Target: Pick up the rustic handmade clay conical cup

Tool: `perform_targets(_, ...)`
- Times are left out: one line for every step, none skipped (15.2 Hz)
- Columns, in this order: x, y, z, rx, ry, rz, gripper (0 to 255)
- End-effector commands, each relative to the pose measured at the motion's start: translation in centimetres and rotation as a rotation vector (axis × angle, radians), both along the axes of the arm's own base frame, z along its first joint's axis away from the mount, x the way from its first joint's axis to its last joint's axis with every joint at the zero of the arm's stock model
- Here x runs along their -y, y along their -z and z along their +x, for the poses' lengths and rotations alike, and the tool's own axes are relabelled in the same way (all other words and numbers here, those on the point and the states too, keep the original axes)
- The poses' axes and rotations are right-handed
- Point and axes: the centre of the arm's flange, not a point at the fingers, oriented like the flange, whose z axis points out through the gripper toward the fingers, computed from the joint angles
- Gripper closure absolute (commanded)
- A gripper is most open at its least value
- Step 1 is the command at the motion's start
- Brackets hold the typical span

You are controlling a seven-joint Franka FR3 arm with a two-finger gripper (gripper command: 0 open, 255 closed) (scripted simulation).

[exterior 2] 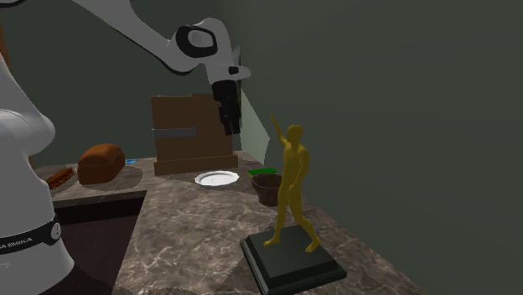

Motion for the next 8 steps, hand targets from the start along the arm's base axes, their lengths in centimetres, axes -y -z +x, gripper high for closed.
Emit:
perform_targets(-1.5,1.9,1.7,0.000,0.001,-0.013,0)
perform_targets(-2.2,2.8,2.4,0.000,0.001,-0.021,0)
perform_targets(-2.9,3.7,3.2,0.000,0.002,-0.028,0)
perform_targets(-3.6,4.6,4.0,-0.001,0.002,-0.035,0)
perform_targets(-4.3,5.6,4.7,-0.001,0.002,-0.042,0)
perform_targets(-5.0,6.5,5.5,-0.001,0.002,-0.049,0)
perform_targets(-5.7,7.4,6.2,-0.001,0.002,-0.056,0)
perform_targets(-6.3,8.4,7.0,-0.001,0.003,-0.063,0)
